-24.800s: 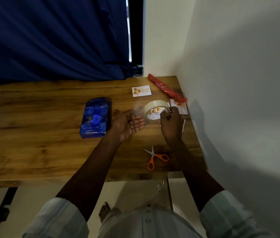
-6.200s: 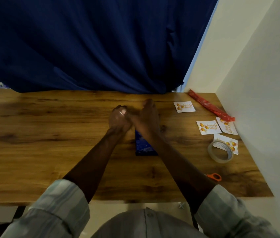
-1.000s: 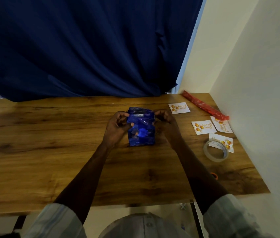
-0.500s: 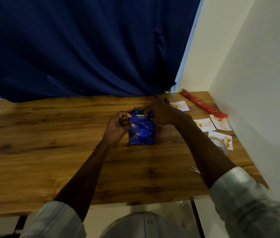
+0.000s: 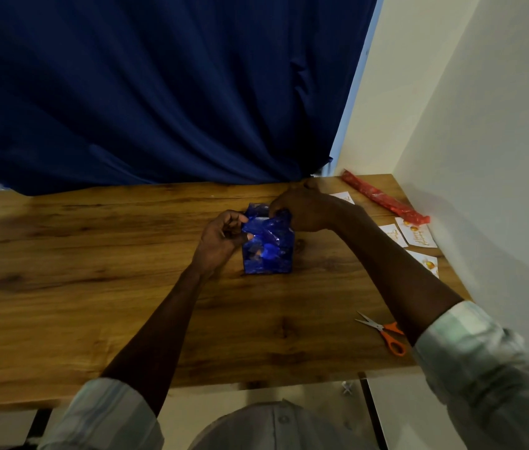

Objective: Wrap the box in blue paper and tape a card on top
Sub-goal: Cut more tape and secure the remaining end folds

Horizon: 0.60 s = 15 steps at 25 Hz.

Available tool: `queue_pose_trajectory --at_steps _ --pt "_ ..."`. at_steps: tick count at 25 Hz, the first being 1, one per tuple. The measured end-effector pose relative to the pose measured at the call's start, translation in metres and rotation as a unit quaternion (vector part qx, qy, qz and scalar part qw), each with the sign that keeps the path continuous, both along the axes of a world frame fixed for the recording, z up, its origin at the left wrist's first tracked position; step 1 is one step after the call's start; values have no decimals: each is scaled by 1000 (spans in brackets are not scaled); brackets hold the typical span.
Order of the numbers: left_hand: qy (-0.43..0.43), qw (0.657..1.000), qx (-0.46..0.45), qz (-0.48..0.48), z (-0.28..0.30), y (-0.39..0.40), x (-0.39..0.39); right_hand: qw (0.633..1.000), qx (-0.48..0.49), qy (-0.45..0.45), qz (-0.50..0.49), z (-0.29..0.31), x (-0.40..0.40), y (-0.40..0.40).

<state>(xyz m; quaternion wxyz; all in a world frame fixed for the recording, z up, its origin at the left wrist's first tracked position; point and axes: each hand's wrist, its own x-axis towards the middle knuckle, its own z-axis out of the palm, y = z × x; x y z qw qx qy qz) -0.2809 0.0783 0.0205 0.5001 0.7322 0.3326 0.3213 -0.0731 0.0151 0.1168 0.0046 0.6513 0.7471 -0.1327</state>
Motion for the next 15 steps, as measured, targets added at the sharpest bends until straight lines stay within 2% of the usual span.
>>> queue_pose_trajectory --at_steps 2,4,6,8,10,15 --pt "1 1000 3 -1 -2 2 0 999 44 30 -2 1 1 -1" --pt "-3 1000 2 -2 -2 2 -1 977 139 155 -40 4 1 -3" --pt "-13 1000 -7 -7 -2 2 -2 900 236 344 -125 2 0 -10" --pt "-23 1000 -17 -8 -3 2 -3 807 283 475 -208 -12 2 -19" --pt "-28 999 -25 2 -6 2 -2 745 257 549 -278 -37 5 -32" --pt "-42 999 14 29 -5 -4 4 679 159 641 -321 -88 -15 -60"
